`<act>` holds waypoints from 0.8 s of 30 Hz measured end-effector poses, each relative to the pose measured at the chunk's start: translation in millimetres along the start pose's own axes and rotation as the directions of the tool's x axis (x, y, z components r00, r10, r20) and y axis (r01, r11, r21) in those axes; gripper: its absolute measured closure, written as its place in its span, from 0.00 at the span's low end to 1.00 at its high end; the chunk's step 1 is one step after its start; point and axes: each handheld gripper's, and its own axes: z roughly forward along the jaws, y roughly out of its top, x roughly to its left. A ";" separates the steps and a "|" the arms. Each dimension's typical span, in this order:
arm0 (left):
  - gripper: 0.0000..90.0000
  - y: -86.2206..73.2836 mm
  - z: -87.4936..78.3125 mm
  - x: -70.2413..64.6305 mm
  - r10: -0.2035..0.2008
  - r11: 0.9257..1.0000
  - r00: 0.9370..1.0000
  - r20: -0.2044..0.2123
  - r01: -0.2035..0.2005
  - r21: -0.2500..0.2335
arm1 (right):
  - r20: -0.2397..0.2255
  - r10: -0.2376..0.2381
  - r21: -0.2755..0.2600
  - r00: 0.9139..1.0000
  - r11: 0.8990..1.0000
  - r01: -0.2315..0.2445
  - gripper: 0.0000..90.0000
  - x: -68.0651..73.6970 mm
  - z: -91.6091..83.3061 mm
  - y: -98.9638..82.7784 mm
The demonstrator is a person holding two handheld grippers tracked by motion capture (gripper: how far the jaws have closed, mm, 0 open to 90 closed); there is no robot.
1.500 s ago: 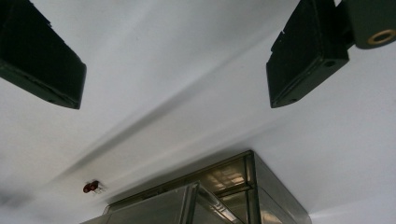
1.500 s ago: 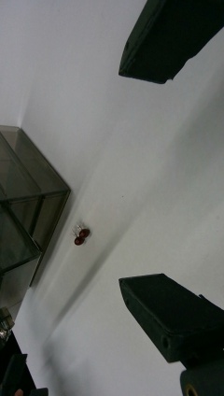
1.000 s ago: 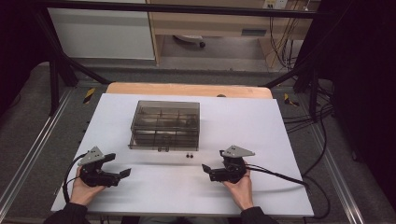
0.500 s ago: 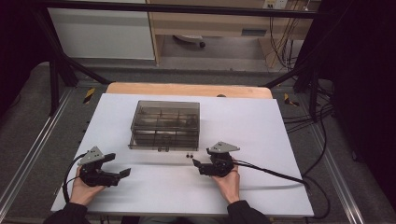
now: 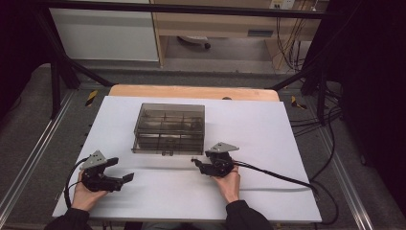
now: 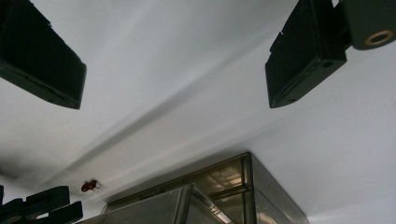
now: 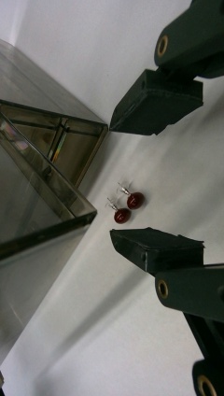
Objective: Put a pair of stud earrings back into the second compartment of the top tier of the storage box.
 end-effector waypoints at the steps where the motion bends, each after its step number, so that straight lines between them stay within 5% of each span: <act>1: 0.06 0.0 0.0 0.0 0.000 1.000 1.000 0.000 0.000 0.001 | 0.001 0.004 -0.003 1.000 1.000 -0.004 0.47 -0.3 0.3 0.5; 11: 0.06 0.0 -0.3 -0.2 0.002 1.000 1.000 -0.002 -0.002 0.000 | 0.006 -0.034 0.013 0.999 0.999 0.034 0.50 3.9 5.6 5.8; 24: 0.06 -0.1 0.1 -0.1 0.001 1.000 1.000 -0.002 -0.001 0.005 | -0.017 -0.012 0.046 1.000 0.999 0.012 0.64 1.7 12.5 7.3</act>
